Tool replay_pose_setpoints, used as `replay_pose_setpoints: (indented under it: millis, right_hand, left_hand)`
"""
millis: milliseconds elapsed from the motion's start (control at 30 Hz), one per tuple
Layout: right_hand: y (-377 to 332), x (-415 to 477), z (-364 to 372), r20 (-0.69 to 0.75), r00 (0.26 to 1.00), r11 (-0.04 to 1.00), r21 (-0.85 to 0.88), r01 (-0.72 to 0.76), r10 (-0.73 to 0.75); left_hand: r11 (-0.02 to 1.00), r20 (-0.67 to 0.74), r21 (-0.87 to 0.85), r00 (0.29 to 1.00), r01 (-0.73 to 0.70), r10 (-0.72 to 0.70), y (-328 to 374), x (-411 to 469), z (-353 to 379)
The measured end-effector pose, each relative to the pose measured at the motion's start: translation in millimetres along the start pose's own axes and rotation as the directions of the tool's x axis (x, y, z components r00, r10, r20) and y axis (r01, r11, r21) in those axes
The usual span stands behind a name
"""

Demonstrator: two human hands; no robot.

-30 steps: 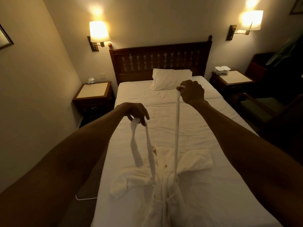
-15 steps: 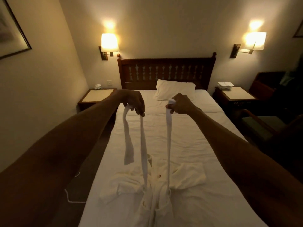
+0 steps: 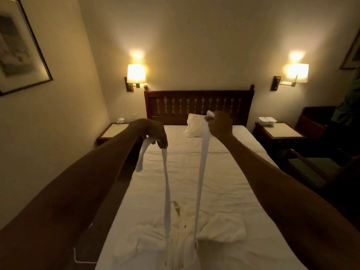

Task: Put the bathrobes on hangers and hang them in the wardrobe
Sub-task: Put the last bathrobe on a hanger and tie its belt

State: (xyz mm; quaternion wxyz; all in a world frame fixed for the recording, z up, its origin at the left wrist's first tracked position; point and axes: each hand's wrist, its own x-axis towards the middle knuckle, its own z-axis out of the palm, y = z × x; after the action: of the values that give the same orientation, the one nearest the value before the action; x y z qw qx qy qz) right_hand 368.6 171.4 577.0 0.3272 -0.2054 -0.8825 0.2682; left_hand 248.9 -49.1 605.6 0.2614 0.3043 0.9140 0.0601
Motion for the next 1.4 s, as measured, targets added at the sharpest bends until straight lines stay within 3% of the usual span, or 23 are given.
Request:
replay_pose_setpoints:
  millis: [67,100,167,200,233,333,367,500,600,667,767,867,967,1100,1200,1400]
  right_hand:
    - [-8,5,-14,-0.187,0.982,0.997,0.076,-0.007,0.022]
    - [-10,9,-17,-0.145,0.989,0.999,0.047,0.006,0.001]
    - [-19,10,-19,0.132,0.990,0.993,-0.104,0.059,-0.045]
    - [-25,11,-19,0.199,0.979,0.985,-0.154,0.076,-0.045]
    - [-32,14,-21,0.166,0.983,0.981,-0.164,0.101,-0.074]
    - [-47,25,-29,-0.203,0.971,0.989,0.053,0.139,-0.125]
    - [-49,25,-29,-0.197,0.972,0.984,0.099,0.151,-0.129]
    - [-40,22,-7,0.091,0.991,0.995,-0.001,0.096,-0.096]
    - [-27,16,5,0.250,0.963,0.995,0.059,0.083,-0.096]
    - [-20,13,10,0.320,0.939,0.992,0.057,0.111,-0.124]
    - [-15,12,10,0.383,0.909,0.986,0.080,0.145,-0.165]
    - [-14,13,5,0.396,0.892,0.975,0.126,0.183,-0.219]
    - [-14,14,1,0.398,0.883,0.966,0.169,0.195,-0.248]
    - [-12,19,-2,0.455,0.850,0.959,0.210,0.189,-0.267]
    - [-10,21,-3,0.407,0.857,0.943,0.236,0.234,-0.315]
    - [-5,26,8,0.360,0.860,0.911,0.333,0.244,-0.362]
  left_hand:
    - [0.997,0.039,0.064,0.999,0.031,-0.033,-4,2,11]
    - [0.995,0.049,0.100,0.998,0.027,-0.032,-5,0,15]
    - [0.990,-0.018,0.140,1.000,0.012,-0.010,-7,-3,17]
    - [0.990,-0.081,0.138,0.997,-0.001,0.012,-8,-4,16]
    - [0.993,-0.142,0.113,0.989,-0.017,0.033,-10,-4,14]
    - [0.995,-0.280,0.030,0.955,-0.097,0.101,-12,0,3]
    - [0.993,-0.296,0.011,0.948,-0.118,0.116,-10,-1,-1]
    - [0.992,-0.195,0.004,0.973,-0.125,0.124,-3,-8,-24]
    - [0.993,-0.172,0.007,0.978,-0.118,0.117,1,-10,-39]
    - [0.988,-0.248,0.049,0.956,-0.148,0.156,5,-13,-43]
    - [0.968,-0.428,-0.076,0.884,-0.241,0.187,4,-14,-45]
    - [0.858,-0.564,-0.281,0.797,-0.430,0.215,0,-15,-36]
    - [0.676,-0.652,-0.518,0.754,-0.524,0.085,4,-7,-11]
    - [0.547,-0.575,-0.700,0.817,-0.460,-0.049,10,9,16]
    - [0.396,-0.443,-0.825,0.896,-0.403,-0.012,12,15,22]
    - [0.573,-0.489,-0.717,0.872,-0.397,-0.006,27,31,28]
